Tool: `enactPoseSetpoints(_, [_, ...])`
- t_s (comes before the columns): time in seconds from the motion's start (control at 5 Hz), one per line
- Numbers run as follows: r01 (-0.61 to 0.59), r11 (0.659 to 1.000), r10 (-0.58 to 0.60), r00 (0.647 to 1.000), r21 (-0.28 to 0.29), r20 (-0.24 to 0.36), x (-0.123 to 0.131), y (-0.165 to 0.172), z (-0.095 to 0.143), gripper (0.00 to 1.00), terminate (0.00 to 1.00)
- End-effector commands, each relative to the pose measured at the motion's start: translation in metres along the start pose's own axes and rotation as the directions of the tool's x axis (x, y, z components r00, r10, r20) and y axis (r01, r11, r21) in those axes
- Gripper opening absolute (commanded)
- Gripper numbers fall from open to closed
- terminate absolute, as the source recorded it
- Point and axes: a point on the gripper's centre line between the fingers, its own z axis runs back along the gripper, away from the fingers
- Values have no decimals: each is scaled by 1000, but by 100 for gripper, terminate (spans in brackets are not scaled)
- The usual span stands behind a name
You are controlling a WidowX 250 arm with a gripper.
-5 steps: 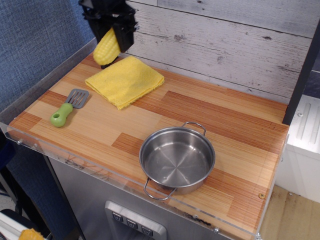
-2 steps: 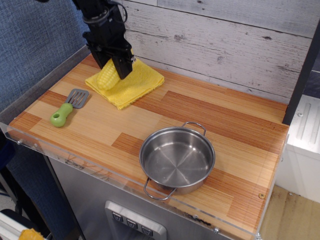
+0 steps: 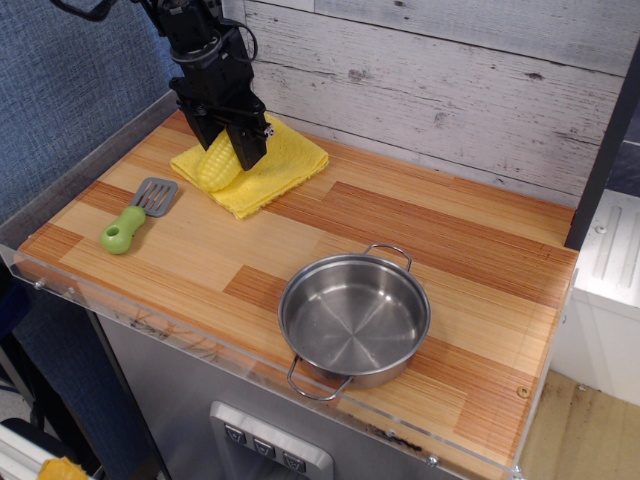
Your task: Put the corn on the yellow rectangle.
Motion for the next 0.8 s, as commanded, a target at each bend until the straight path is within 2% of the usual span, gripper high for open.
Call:
enactPoseSetpoints(0.0, [7,1000,-7,1000,9,13,12,-4,16,100,0])
enactPoseSetpoints(0.2, [12,1000,-13,1000,11,23,15,-5,22,100,0])
enactPoseSetpoints(0.4, [43,998,-45,997,37,60,23,-7,41,100,0])
enactPoseSetpoints(0.6, [112,993,-115,989,39,90,39,-14,75,100,0])
